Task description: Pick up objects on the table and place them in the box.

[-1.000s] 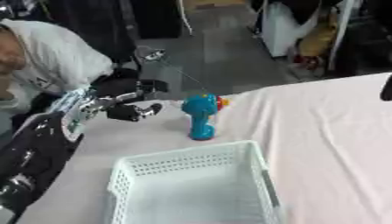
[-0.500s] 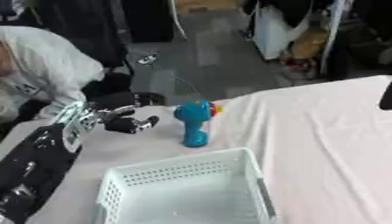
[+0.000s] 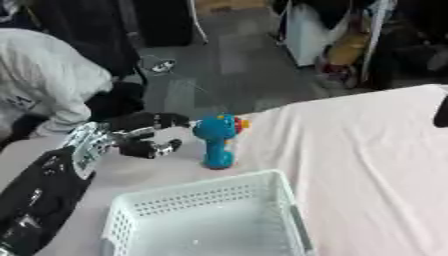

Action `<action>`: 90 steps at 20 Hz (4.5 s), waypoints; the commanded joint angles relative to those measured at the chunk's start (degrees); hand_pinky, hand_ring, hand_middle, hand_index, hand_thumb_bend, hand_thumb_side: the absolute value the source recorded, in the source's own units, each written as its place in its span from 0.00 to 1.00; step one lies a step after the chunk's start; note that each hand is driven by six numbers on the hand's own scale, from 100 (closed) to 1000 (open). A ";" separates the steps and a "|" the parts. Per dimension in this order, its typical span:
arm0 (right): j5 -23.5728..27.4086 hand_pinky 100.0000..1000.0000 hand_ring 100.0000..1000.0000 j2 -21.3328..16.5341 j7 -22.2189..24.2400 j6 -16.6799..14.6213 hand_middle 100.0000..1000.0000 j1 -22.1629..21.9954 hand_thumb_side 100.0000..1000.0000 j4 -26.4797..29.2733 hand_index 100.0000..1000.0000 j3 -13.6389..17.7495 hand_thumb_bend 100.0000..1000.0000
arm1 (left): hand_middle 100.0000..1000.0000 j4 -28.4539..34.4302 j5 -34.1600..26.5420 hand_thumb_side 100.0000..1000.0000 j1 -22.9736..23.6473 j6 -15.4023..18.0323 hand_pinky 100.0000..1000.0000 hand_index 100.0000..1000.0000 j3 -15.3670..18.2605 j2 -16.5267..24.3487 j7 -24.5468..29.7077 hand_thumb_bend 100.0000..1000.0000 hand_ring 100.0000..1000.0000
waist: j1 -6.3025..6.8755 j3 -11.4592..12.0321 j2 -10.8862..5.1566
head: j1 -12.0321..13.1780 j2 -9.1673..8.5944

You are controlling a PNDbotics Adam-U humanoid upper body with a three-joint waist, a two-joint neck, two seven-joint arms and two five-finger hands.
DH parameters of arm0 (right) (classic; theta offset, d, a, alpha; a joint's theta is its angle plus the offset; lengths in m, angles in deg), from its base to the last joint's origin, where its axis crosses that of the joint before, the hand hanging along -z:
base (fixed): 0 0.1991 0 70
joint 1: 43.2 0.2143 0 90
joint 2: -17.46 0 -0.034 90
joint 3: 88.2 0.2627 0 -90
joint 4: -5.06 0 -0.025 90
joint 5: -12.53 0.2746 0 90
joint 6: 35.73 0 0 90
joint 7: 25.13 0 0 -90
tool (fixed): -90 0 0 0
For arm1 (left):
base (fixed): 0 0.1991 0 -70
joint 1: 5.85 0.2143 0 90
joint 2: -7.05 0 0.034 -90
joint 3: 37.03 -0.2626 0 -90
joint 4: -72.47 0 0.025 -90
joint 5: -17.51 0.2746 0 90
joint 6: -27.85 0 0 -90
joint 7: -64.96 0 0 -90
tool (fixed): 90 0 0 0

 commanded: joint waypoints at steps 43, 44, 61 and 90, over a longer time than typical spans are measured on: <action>0.99 0.25 0.36 0.26 1.36 -0.49 0.38 2.91 1.00 0.68 0.44 -0.05 0.00 | 1.00 -1.12 -0.90 1.00 -1.53 4.05 1.00 1.00 2.95 2.25 2.80 0.98 1.00 | -0.14 -2.13 1.86 | 1.63 -2.75; 1.00 0.25 0.36 0.27 1.36 -0.47 0.38 2.86 1.00 0.68 0.44 -0.05 0.00 | 1.00 -1.24 -0.74 1.00 -1.52 3.81 1.00 1.00 3.12 2.41 2.72 0.98 1.00 | -0.13 -2.11 1.82 | 1.65 -2.95; 1.76 0.25 0.35 -0.14 2.44 -0.70 0.38 1.49 1.00 0.68 0.44 -0.17 0.00 | 1.00 -3.34 3.83 1.00 -1.66 2.39 1.00 1.00 4.67 2.83 0.50 0.96 1.00 | 0.25 -2.15 2.06 | 2.69 -4.40; 3.34 0.25 0.35 0.75 3.93 -0.86 0.38 2.44 1.00 0.68 0.44 -0.63 0.00 | 1.00 -6.64 9.20 1.00 -3.07 2.59 1.00 1.00 6.30 1.12 -6.92 0.97 1.00 | 0.87 -4.27 3.36 | 5.53 -3.72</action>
